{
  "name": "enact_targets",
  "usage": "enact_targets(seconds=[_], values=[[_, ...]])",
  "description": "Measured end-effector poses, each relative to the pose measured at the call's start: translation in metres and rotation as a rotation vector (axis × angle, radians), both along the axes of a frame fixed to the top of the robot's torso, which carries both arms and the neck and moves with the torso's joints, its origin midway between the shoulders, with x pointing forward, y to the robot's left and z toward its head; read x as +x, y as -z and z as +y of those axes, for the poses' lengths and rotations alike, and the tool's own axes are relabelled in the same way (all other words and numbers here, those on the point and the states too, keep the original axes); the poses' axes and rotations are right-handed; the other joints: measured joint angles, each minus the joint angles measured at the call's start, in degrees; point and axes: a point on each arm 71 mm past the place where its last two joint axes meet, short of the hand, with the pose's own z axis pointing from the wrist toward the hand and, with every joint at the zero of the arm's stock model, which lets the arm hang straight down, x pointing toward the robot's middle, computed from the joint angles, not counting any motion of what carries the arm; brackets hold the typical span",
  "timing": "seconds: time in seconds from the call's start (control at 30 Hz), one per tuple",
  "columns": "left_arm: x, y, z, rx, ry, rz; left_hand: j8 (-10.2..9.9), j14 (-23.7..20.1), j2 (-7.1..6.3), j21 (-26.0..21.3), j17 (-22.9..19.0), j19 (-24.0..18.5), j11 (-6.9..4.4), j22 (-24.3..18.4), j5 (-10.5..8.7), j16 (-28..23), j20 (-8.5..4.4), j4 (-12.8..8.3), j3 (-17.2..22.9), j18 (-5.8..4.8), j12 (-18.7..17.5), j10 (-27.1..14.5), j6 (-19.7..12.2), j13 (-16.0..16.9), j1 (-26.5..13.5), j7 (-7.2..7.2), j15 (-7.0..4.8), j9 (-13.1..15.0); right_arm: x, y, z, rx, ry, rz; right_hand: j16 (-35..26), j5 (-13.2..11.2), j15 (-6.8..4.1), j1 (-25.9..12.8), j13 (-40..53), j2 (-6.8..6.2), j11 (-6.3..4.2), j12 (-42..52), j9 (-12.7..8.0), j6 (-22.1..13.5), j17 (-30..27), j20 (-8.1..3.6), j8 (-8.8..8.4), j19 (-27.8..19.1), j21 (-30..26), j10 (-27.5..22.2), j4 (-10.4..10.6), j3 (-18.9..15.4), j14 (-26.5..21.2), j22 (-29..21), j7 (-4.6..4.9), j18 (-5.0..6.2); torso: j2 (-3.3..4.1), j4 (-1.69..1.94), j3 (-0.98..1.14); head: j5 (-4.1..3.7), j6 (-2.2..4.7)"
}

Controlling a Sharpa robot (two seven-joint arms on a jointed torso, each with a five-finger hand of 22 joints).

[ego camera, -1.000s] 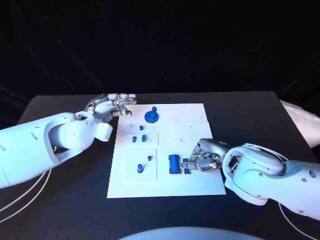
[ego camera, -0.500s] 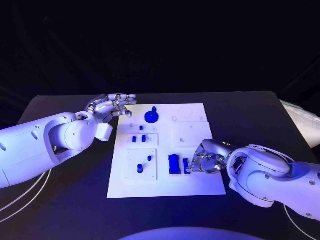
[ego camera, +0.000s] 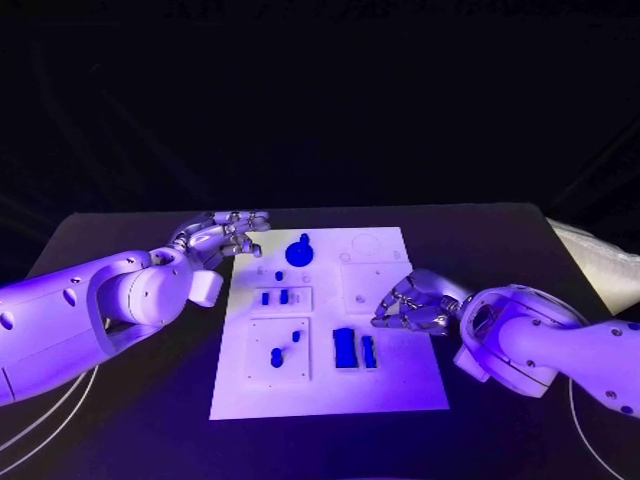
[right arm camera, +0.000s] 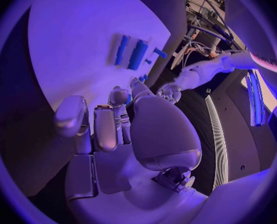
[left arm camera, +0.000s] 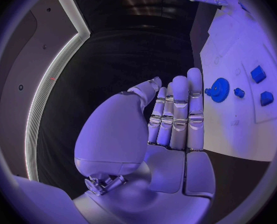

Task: Assemble the parts on the task board

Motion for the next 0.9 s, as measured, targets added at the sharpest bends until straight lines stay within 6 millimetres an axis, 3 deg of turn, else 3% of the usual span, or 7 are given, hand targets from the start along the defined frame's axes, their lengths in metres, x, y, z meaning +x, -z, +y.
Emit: enact_targets(seconds=[0.1,0.17,0.33,0.5,0.63,0.73,0.9], values=[[0.001,0.005,0.000,0.000,-0.009,0.003,0.3,-2.8,0.03,-2.3,-1.7,-2.2,0.14,-1.5,0.00,-2.7,0.30,0.2,-1.2,0.00,0.7,-0.3,0.0,0.0,-0.6,0.04,0.24,0.0,0.021,-0.007,-0.011,0.132,0.035,-0.003,-12.1,0.0,0.94,2.5,-7.7,0.65,0.73,-11.3,-0.3,-1.3,-13.4,0.50,-0.78,-7.2,-12.0,-6.0,-1.4,1.3,-3.6,-17.2,0.59,3.08,-0.77,0.04,-0.25,-0.35,1.44],[0.002,0.009,0.000,-0.001,-0.022,0.003,0.4,-4.9,0.03,-4.7,-3.6,-4.3,0.27,-3.1,0.00,-5.9,0.61,0.5,-1.7,0.00,1.3,-0.4,-0.3,0.0,-0.6,0.27,0.51,0.0,0.036,-0.012,-0.018,0.233,0.061,-0.008,-25.7,-0.7,1.90,3.5,-12.1,0.86,1.63,-16.4,-0.7,-2.8,-26.4,1.37,-1.95,-11.2,-20.3,-8.8,-2.3,2.1,-8.5,-25.6,1.78,3.88,-1.25,0.04,-0.44,-0.45,2.32],[0.007,0.016,0.000,-0.001,-0.061,-0.004,0.9,-10.8,0.92,-12.8,-11.0,-11.7,0.86,-8.9,0.00,-20.2,2.31,0.4,-1.6,0.00,0.8,-1.0,-0.5,-0.9,0.3,0.13,2.60,-0.1,0.072,-0.016,-0.026,0.445,0.125,-0.021,-44.6,-2.8,4.38,5.5,-25.6,0.55,3.77,-28.1,-2.0,-4.3,-37.7,3.86,-3.71,-14.6,-34.2,-12.0,-4.0,5.1,-14.0,-35.1,3.18,3.89,-2.45,-0.03,-0.86,-0.62,5.31],[0.012,0.022,-0.004,-0.004,-0.095,-0.021,-0.2,-10.1,1.16,-20.5,-17.2,-15.9,1.41,-16.3,0.00,-33.3,4.91,0.4,-0.4,-0.01,-3.9,-0.9,-0.7,-1.2,0.6,0.14,4.53,-0.2,0.099,-0.016,-0.036,0.603,0.188,-0.038,-58.8,-4.6,7.04,6.4,-38.2,0.11,5.63,-35.1,-4.2,-4.5,-46.7,6.36,-3.92,-18.4,-46.4,-10.4,-5.8,9.8,-18.7,-42.7,3.43,3.89,-3.03,0.18,-0.82,-0.57,8.02],[0.015,0.025,-0.005,-0.002,-0.118,-0.036,-1.3,-9.4,1.16,-23.8,-20.1,-16.6,2.00,-20.8,0.00,-39.1,5.96,0.4,-0.3,0.00,-6.8,-0.3,-0.7,-1.2,0.6,0.14,5.55,-0.1,0.113,-0.015,-0.038,0.689,0.212,-0.049,-64.7,-4.6,8.21,5.9,-45.3,-0.43,5.72,-37.4,-5.9,-4.3,-51.7,7.82,-3.92,-17.3,-51.7,-8.7,-6.9,12.6,-18.3,-46.3,3.61,3.89,-3.48,0.44,-0.68,-0.44,9.76],[0.017,0.025,-0.006,0.001,-0.132,-0.047,-1.8,-9.4,1.25,-25.1,-21.3,-16.5,2.08,-22.9,0.00,-41.5,6.30,0.4,-0.4,0.01,-8.2,-0.4,-0.9,-1.2,0.5,0.10,5.64,-0.2,0.120,-0.015,-0.039,0.729,0.224,-0.060,-67.4,-4.6,8.11,4.0,-49.5,-0.80,5.82,-38.1,-7.1,-4.3,-54.8,7.93,-3.92,-15.7,-54.6,-7.8,-8.1,13.9,-16.8,-48.2,3.93,3.90,-3.67,0.49,-0.52,-0.31,10.60],[0.015,0.026,-0.005,0.004,-0.135,-0.042,-4.3,-18.7,3.85,-27.7,-22.9,-24.9,0.81,-27.9,-1.17,-43.9,4.18,-0.5,-4.3,-0.62,-11.0,-10.9,-10.7,-3.0,-13.1,-1.62,4.45,-2.1,0.117,-0.014,-0.037,0.731,0.223,-0.055,-69.1,-6.1,5.77,-9.7,-51.7,0.59,4.67,-40.6,-9.1,-14.0,-57.5,6.10,-5.91,-26.0,-57.6,-18.9,-8.3,11.4,-28.3,-51.0,2.35,2.78,-3.84,0.44,-0.51,-0.20,10.24]])
